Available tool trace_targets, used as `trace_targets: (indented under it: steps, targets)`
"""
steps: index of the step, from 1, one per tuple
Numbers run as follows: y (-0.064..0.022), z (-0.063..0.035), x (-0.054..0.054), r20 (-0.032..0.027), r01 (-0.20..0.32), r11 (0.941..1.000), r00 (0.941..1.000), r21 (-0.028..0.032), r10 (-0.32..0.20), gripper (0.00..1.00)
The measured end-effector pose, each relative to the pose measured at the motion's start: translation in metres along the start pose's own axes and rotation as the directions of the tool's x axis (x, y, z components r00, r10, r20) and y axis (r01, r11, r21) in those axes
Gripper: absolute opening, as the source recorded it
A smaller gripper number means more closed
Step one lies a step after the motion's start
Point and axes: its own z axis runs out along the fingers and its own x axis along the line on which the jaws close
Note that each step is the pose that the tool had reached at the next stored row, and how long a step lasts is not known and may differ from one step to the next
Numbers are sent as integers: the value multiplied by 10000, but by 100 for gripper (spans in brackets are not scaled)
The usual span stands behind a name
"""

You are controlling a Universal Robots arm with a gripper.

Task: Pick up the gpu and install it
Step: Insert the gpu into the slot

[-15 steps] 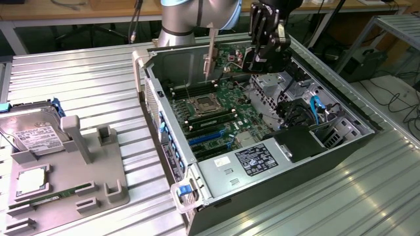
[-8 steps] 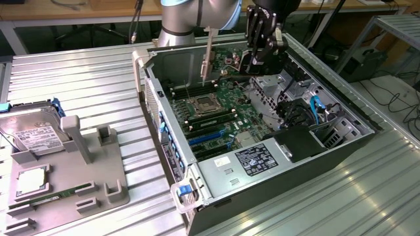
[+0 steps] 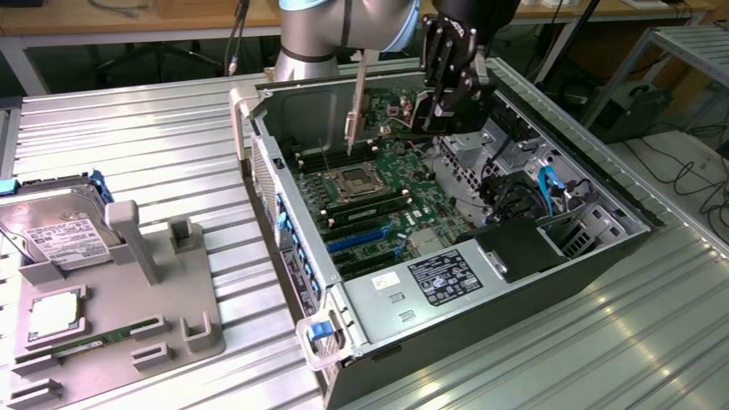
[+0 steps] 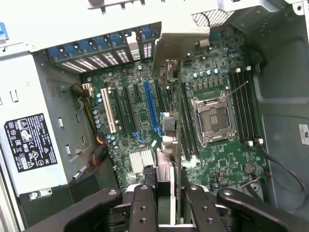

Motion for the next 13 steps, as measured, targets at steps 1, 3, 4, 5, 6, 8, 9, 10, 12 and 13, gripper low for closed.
trace_targets:
  steps: [1, 3, 4, 5, 6, 8, 9, 10, 12, 13]
  targets:
    - [0, 10, 0, -1, 10, 10000, 10000, -9, -10, 28]
    - [-1, 29, 0, -2, 32, 10000, 10000, -14, -32, 28]
    - [0, 37, 0, -3, 87, 10000, 10000, -18, -87, 28]
    - [0, 49, 0, -3, 316, 9995, 9995, -24, -316, 28]
    - [0, 61, 1, -5, 596, 9982, 9982, -31, -596, 28]
    - [0, 83, 1, -6, 1048, 9945, 9945, -51, -1048, 28]
    - [0, 89, 1, -7, 1069, 9943, 9943, -61, -1069, 28]
    - [0, 97, 1, -8, 1071, 9942, 9943, -75, -1071, 28]
    - [0, 113, 1, -8, 1071, 9942, 9943, -81, -1071, 28]
    - [0, 119, 1, -8, 1072, 9942, 9942, -84, -1073, 28]
